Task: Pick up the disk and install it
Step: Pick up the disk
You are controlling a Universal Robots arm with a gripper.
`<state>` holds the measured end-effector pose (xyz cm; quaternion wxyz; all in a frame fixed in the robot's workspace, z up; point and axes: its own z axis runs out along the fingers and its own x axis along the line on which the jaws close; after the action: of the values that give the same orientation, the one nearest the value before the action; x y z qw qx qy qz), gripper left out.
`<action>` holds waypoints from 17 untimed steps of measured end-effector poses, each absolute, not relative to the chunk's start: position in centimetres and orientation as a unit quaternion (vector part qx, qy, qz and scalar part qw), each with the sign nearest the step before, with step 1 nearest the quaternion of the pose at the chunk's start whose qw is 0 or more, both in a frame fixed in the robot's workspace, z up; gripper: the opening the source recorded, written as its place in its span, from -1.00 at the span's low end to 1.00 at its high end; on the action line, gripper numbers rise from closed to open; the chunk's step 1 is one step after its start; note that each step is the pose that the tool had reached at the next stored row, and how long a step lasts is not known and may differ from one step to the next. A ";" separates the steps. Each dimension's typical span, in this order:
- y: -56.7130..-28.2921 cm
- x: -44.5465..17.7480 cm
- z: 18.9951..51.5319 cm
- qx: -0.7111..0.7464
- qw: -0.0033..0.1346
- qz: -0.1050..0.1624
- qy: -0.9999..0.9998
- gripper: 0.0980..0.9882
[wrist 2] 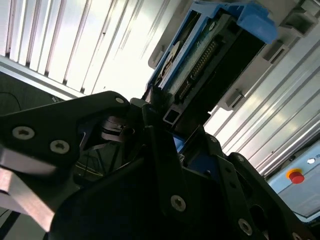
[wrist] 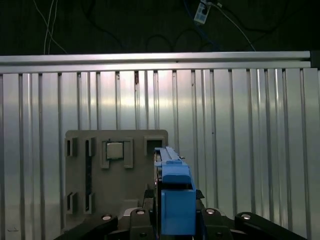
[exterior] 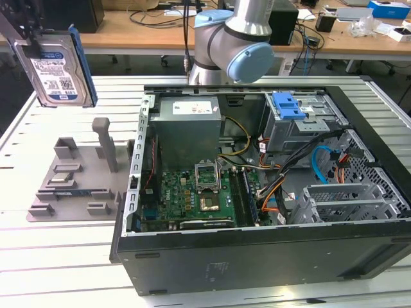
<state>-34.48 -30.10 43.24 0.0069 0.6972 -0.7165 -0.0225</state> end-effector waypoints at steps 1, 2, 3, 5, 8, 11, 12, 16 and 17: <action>-30.1 -34.5 43.5 0.697 0.007 -0.023 -0.717 -0.39; -30.0 -34.5 44.0 0.697 0.007 -0.023 -0.717 -0.39; -30.0 -34.5 44.3 0.697 0.007 -0.023 -0.717 -0.39; -29.9 -34.5 44.8 0.697 0.007 -0.023 -0.717 -0.39; -29.9 -34.5 45.4 0.697 0.007 -0.023 -0.717 -0.39; -29.7 -34.5 46.6 0.697 0.007 -0.023 -0.717 -0.39; -29.7 -34.5 46.9 0.697 0.007 -0.023 -0.717 -0.39; -29.6 -34.5 48.3 0.697 0.007 -0.023 -0.717 -0.39; -29.5 -34.5 48.6 0.697 0.007 -0.023 -0.717 -0.39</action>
<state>-34.48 -29.54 48.64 0.0069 0.6972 -0.7165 -0.0226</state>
